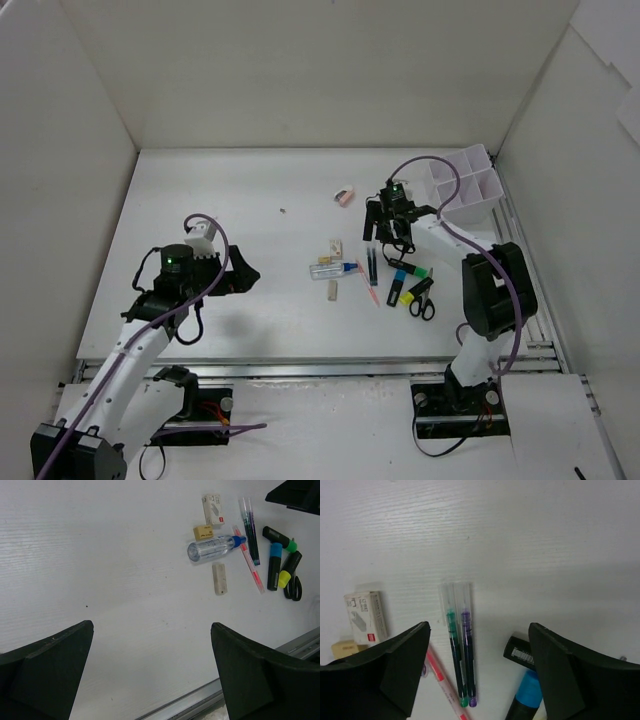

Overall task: Sort the stationery into containers
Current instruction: Pick up the pen from the center of the board.

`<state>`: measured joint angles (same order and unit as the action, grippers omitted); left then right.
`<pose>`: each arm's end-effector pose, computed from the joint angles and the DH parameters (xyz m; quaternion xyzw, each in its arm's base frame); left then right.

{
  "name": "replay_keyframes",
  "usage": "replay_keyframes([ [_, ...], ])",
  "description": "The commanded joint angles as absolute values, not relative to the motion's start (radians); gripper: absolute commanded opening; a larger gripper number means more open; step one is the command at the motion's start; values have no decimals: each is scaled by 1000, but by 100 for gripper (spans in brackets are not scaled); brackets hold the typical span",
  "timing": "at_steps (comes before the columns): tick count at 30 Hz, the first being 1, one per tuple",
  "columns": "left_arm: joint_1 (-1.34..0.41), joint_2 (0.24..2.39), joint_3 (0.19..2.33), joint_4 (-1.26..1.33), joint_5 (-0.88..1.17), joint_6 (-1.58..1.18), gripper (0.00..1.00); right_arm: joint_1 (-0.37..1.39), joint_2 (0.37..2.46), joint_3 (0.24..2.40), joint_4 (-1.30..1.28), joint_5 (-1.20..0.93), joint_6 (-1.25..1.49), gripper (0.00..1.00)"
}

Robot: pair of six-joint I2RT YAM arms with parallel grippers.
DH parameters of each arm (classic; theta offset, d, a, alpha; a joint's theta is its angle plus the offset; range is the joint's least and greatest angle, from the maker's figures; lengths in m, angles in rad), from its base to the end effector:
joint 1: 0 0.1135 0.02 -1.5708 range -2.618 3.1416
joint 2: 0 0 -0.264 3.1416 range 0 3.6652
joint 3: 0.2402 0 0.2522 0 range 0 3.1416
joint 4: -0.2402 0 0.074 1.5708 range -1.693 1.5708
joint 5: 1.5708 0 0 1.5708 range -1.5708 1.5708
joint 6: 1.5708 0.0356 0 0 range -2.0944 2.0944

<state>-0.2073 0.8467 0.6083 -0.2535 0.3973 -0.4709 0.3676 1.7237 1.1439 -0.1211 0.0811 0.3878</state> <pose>0.1845 -0.0529 0.2613 -0.0100 0.8471 -0.3272 0.4186 0.3572 0.1345 0.2198 0.0262 0.9059 0.1211 0.4049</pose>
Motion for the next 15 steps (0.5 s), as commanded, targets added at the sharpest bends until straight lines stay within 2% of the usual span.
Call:
replay_keyframes([
  [1,-201,795,615,-253,376,-463,99,379,1762,1222,-127,167,499,73],
  [3,-201,784,609,-247,368,-471,100,376,1804,1232,-127,158,503,68],
  [4,-201,781,607,-245,373,-471,100,377,1824,1244,-127,146,503,61],
  [9,-201,792,615,-247,368,-468,99,380,1879,1264,-132,133,503,54],
  [15,-201,798,615,-247,354,-466,99,380,1913,1261,-150,136,512,37],
])
